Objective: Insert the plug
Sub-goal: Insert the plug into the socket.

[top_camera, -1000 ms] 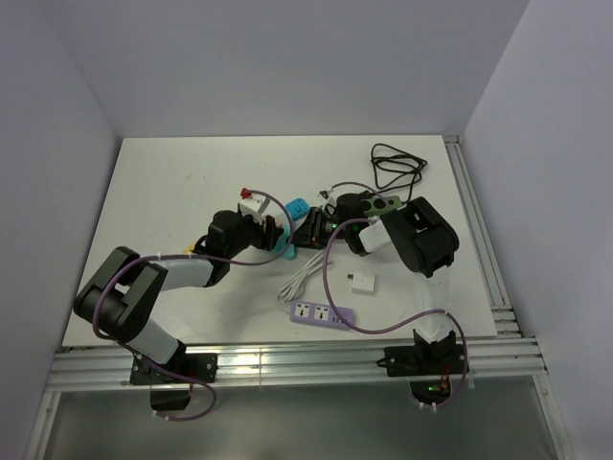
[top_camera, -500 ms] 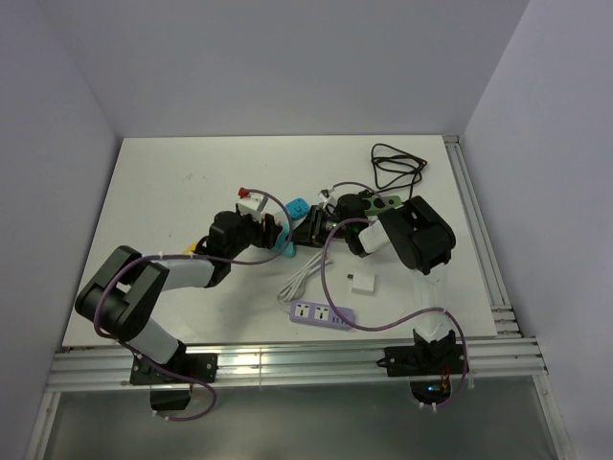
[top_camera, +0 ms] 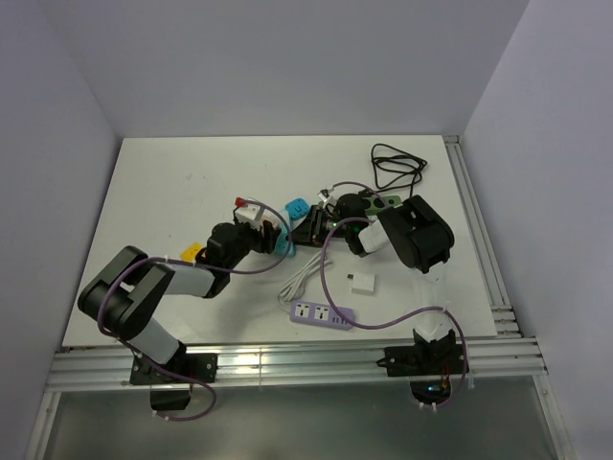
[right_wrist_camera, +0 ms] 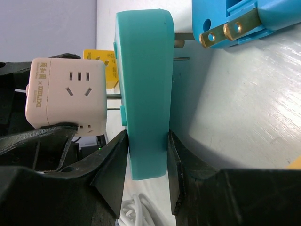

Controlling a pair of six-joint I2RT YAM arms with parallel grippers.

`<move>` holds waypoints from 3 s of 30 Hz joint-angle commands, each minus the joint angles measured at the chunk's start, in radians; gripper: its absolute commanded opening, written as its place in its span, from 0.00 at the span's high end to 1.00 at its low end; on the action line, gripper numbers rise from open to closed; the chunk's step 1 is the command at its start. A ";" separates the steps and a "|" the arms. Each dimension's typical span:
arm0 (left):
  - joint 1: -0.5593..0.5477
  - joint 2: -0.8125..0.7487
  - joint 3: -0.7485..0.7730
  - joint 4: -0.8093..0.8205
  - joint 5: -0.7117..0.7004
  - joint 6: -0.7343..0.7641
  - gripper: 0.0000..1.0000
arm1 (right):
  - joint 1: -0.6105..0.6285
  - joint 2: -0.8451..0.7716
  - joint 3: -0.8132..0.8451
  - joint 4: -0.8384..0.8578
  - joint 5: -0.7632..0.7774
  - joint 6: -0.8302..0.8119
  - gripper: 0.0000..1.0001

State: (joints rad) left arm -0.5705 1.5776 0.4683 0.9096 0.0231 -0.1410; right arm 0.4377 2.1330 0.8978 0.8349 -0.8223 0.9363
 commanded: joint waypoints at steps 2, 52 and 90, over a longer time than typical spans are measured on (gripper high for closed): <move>-0.035 0.051 -0.052 0.092 0.026 -0.012 1.00 | -0.013 0.047 0.009 -0.158 0.066 0.012 0.97; -0.106 0.357 -0.191 0.450 -0.031 -0.043 1.00 | -0.014 0.031 0.021 -0.237 0.111 -0.039 0.97; -0.147 0.372 -0.066 0.108 -0.157 -0.106 1.00 | -0.013 -0.012 0.001 -0.275 0.161 -0.057 0.98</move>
State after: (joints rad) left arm -0.6853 1.9049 0.4061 1.4586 -0.2108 -0.1440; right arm 0.4110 2.1113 0.9237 0.7250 -0.7670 0.8955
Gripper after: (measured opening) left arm 0.633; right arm 0.419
